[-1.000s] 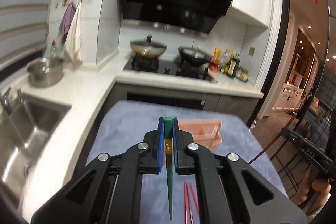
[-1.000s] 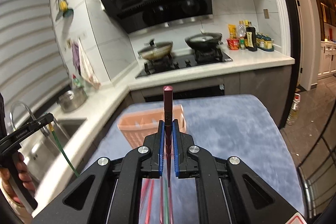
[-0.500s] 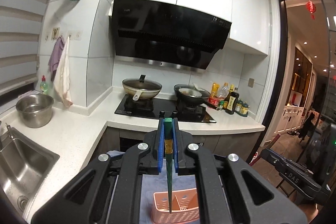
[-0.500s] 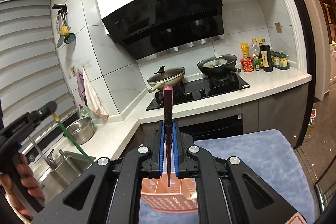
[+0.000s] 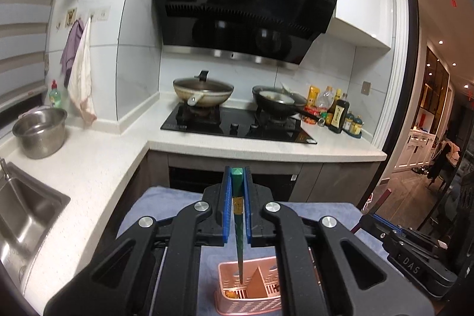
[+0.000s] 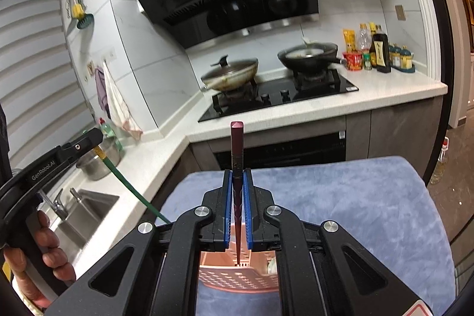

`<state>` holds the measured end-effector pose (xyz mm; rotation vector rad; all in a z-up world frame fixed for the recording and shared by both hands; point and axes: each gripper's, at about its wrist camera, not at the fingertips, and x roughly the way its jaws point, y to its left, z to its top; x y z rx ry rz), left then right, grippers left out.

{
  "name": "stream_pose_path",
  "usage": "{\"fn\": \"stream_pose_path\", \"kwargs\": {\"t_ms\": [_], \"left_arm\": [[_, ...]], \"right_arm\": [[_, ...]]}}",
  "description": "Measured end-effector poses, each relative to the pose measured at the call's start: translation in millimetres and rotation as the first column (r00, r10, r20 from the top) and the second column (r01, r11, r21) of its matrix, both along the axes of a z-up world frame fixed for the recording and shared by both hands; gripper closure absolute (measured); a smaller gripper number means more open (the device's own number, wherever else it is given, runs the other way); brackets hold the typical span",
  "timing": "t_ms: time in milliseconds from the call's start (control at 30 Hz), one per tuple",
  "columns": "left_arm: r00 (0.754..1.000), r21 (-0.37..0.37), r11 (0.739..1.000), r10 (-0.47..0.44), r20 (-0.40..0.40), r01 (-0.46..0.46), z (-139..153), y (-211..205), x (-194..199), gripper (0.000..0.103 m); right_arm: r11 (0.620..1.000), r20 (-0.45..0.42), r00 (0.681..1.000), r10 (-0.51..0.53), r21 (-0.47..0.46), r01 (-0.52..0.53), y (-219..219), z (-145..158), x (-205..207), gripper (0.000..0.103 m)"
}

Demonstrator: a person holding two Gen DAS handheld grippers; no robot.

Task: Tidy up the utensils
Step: 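Lift both chopsticks and carry them upright over the pink caddy, then lower the chopsticks into the caddy and open both tools, then move both open tools back toward the remaining chopsticks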

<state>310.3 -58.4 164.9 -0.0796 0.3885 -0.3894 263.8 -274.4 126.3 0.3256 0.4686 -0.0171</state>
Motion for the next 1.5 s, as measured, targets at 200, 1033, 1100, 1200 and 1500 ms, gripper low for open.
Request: {"fn": "stream_pose_path", "kwargs": {"t_ms": [200,1033,1100,1200,1500], "left_arm": [[0.997,-0.011,0.998,0.059,-0.041,-0.059,-9,9,1,0.058],[0.983,0.114,0.992,0.074,-0.167,-0.055,-79,52,-148,0.025],[0.978,0.146,0.989,0.063,-0.200,-0.034,-100,52,-164,0.025],[0.964,0.176,0.984,0.037,-0.264,0.010,-132,54,-186,0.025],[0.892,0.209,0.976,0.041,-0.450,0.060,-205,61,-223,0.025]], "right_arm": [[0.999,0.003,0.999,-0.046,-0.023,0.046,-2,-4,-2,0.066],[0.988,-0.149,0.986,-0.074,-0.143,0.052,21,-64,-173,0.053],[0.988,-0.190,0.978,-0.082,-0.143,0.055,22,-80,-187,0.053],[0.988,-0.261,0.961,-0.089,-0.145,0.052,27,-109,-211,0.053],[0.978,-0.398,0.915,-0.072,-0.208,-0.013,54,-172,-263,0.054]]}}
